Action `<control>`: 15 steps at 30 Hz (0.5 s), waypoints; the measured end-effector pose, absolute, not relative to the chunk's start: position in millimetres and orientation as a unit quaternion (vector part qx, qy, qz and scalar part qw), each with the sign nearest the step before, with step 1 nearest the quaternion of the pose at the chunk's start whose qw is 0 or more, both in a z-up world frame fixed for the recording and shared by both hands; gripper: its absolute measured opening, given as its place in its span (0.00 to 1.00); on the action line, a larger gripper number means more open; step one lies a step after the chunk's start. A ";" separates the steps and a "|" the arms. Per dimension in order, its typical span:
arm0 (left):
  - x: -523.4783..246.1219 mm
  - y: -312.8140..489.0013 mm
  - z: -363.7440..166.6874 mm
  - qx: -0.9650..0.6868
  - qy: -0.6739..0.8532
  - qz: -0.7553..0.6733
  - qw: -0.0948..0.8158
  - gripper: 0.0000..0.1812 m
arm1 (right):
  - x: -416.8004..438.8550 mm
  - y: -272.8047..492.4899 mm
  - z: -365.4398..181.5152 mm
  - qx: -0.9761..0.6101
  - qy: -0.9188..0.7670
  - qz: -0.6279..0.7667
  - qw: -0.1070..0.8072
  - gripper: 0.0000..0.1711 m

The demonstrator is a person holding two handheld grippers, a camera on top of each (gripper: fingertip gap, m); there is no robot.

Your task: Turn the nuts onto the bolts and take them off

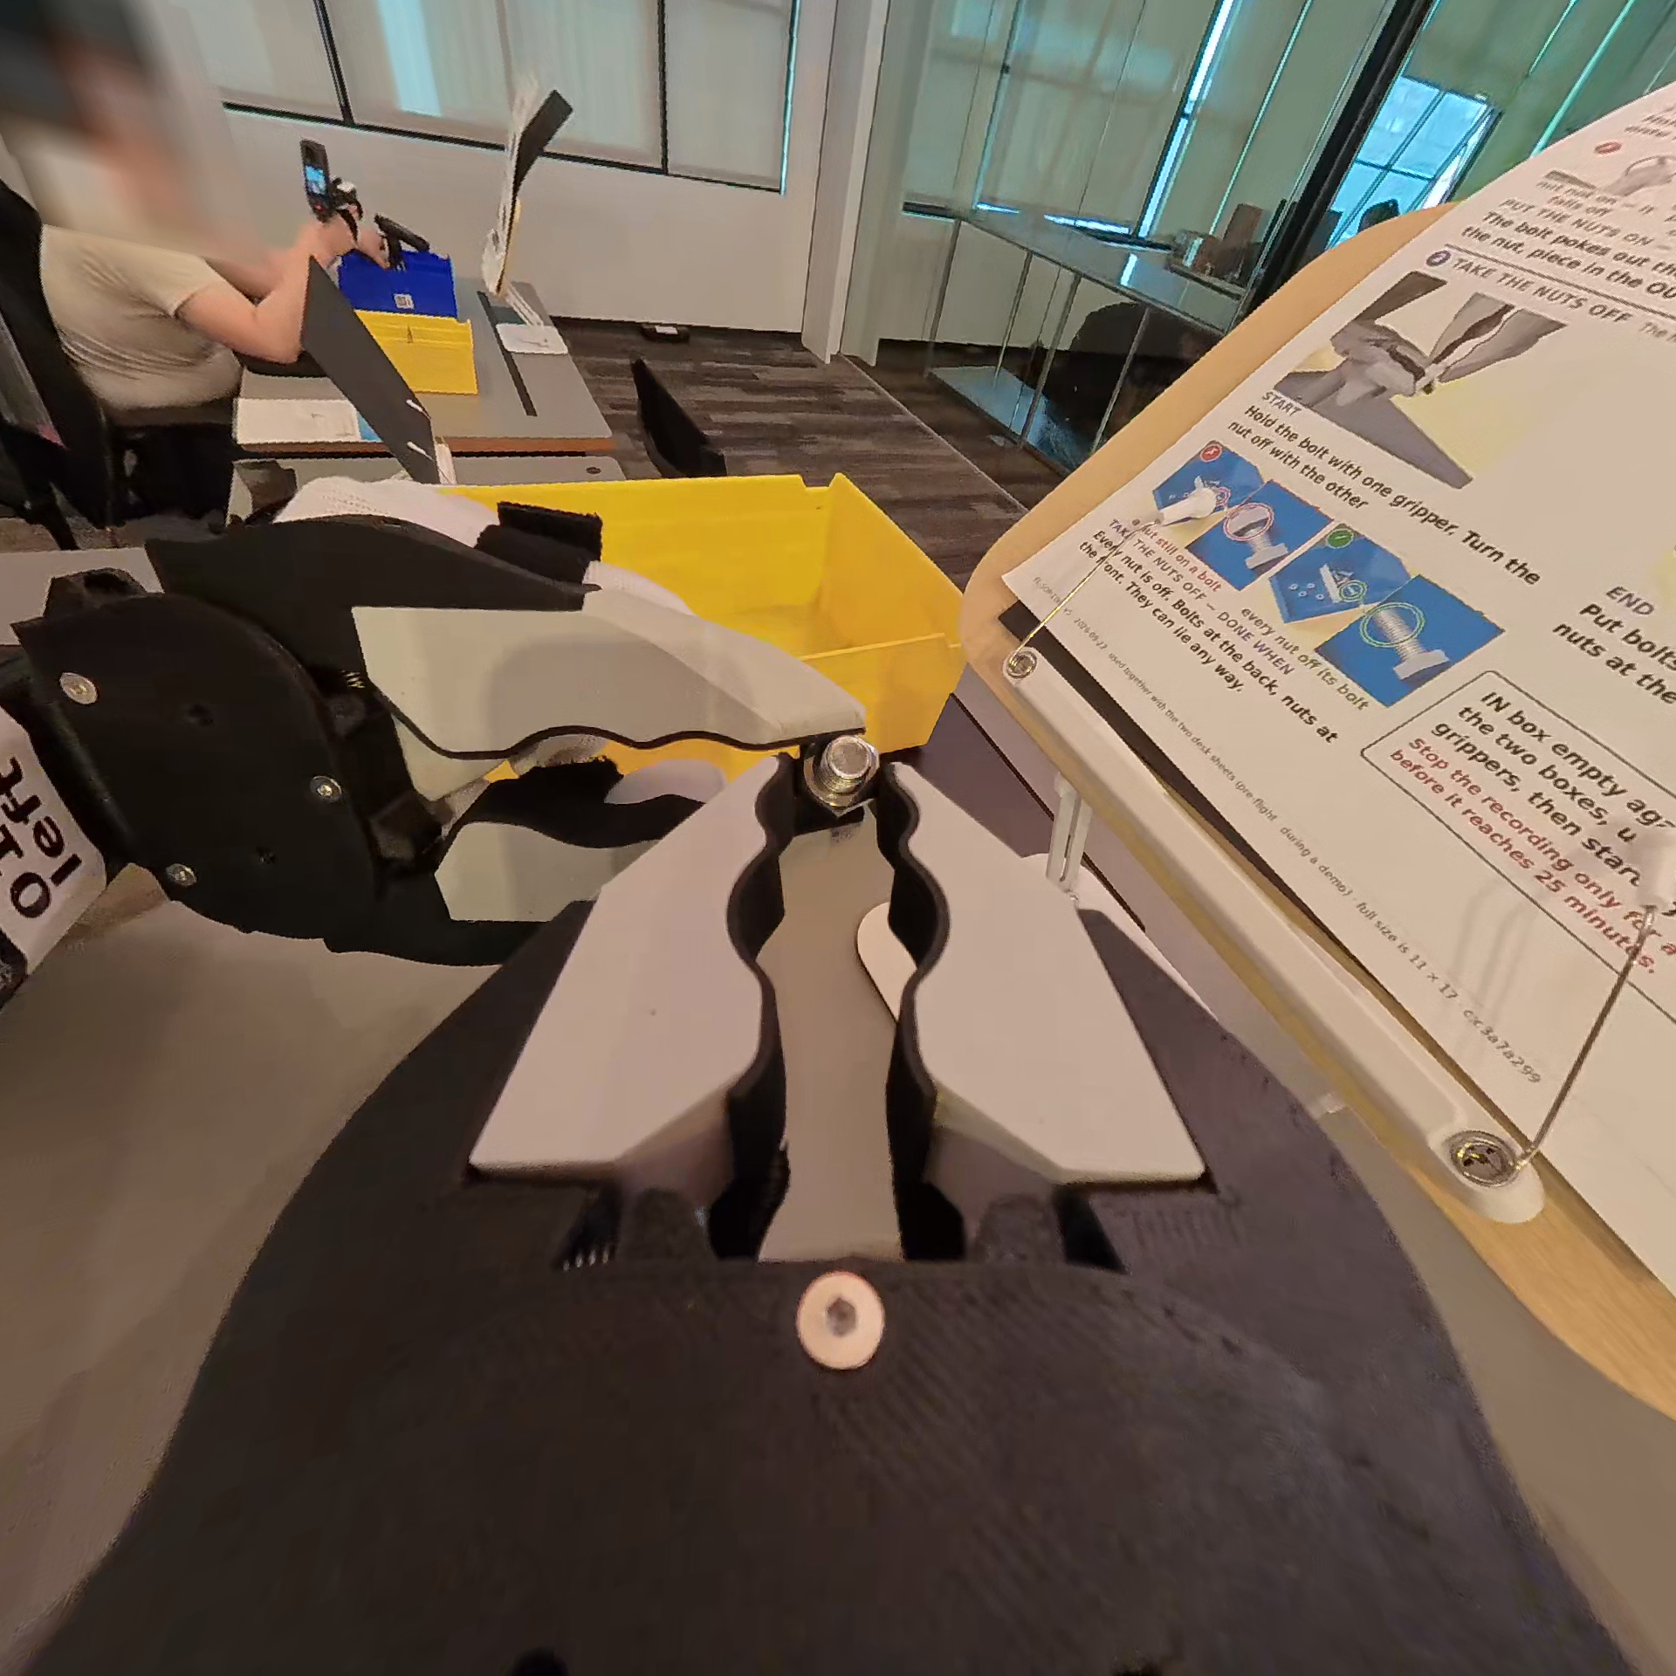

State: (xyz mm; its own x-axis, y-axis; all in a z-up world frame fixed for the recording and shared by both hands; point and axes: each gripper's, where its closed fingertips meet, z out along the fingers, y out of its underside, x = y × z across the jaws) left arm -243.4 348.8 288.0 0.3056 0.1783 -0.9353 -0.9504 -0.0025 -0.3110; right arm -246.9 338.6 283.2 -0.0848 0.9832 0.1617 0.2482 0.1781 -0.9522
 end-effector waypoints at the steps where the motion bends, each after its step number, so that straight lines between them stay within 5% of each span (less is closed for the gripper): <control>1: -243.2 348.6 288.6 -0.534 0.361 0.464 0.608 0.10 | -246.7 338.4 283.7 -0.499 -0.616 0.404 0.456 0.09; 7: -246.1 345.2 303.8 -0.573 0.305 0.385 0.657 0.28 | -241.3 339.9 304.4 -0.484 -0.580 0.457 0.469 0.09; 15: -213.6 340.8 279.1 -0.699 0.304 0.079 0.642 0.25 | -220.5 335.3 301.5 -0.472 -0.627 0.438 0.438 0.09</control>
State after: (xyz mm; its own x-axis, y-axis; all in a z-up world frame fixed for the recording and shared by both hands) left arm -213.6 340.8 279.1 0.8023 -0.3249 -0.5008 -0.5266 0.0099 -0.8500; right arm -220.5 335.3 301.5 -0.1701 0.9762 0.1349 0.2086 0.1694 -0.9632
